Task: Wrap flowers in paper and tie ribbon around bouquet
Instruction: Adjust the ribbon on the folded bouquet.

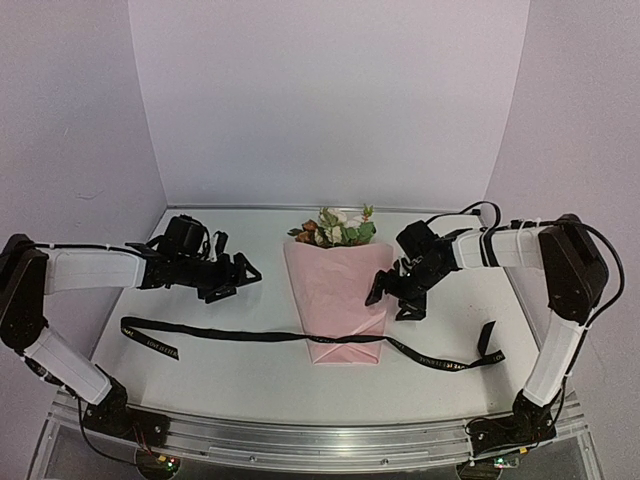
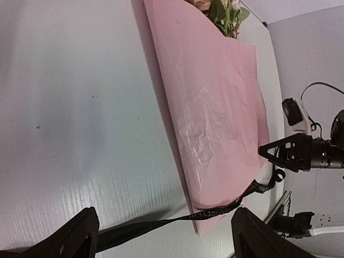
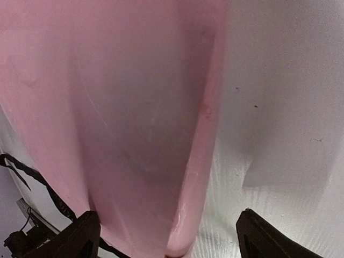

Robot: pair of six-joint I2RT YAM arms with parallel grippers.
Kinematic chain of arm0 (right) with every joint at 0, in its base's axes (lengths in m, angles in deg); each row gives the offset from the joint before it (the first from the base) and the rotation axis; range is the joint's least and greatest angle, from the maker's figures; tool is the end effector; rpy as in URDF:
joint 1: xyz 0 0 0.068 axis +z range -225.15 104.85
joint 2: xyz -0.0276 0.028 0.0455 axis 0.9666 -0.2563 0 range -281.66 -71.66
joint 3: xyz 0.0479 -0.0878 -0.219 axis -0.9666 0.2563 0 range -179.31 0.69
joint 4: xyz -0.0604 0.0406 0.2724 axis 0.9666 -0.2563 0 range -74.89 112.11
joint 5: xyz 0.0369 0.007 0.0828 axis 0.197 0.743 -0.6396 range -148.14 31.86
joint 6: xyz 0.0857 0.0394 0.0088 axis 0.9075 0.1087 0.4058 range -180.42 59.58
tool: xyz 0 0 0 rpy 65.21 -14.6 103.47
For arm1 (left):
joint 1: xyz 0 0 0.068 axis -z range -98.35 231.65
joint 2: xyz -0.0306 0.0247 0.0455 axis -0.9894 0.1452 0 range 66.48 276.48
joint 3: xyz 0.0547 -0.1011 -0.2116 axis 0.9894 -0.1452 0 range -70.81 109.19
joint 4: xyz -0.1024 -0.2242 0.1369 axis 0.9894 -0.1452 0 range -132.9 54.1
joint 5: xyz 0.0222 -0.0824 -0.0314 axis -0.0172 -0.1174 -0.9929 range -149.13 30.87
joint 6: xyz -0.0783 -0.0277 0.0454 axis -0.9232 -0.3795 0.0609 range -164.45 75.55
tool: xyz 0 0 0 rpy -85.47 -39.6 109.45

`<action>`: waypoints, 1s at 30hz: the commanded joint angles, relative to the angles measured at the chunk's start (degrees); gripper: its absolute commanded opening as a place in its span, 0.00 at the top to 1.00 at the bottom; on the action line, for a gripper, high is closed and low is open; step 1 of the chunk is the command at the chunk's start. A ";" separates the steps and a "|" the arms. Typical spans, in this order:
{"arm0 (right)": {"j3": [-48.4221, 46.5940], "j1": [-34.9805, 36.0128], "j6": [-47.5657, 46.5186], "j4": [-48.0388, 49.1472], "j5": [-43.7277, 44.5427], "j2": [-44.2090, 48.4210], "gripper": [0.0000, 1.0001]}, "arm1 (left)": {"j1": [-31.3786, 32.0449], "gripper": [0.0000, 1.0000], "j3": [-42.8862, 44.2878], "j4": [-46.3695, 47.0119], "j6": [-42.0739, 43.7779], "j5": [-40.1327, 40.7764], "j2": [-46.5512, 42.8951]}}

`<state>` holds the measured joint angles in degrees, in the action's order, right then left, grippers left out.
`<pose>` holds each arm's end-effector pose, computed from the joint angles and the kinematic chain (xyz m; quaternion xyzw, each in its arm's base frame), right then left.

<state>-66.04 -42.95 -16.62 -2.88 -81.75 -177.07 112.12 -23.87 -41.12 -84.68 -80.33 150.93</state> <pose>0.3157 0.2392 0.0793 0.0500 0.9530 0.2942 0.0530 0.2935 -0.2087 0.1239 -0.0031 0.9035 -0.3654 0.2239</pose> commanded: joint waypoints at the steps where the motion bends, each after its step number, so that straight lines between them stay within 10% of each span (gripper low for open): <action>1: 2.16 0.98 4.28 7.27 -2.01 -0.81 0.17 | 3.08 0.15 3.37 4.94 4.23 -3.86 4.09; 30: 22.28 5.86 1.10 19.07 -2.32 13.02 0.14 | 16.71 0.75 1.34 6.45 8.00 -7.74 16.52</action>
<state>-45.44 -38.22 -15.81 11.14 -83.75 -164.75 127.56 -20.75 -35.39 -76.96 -86.58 168.54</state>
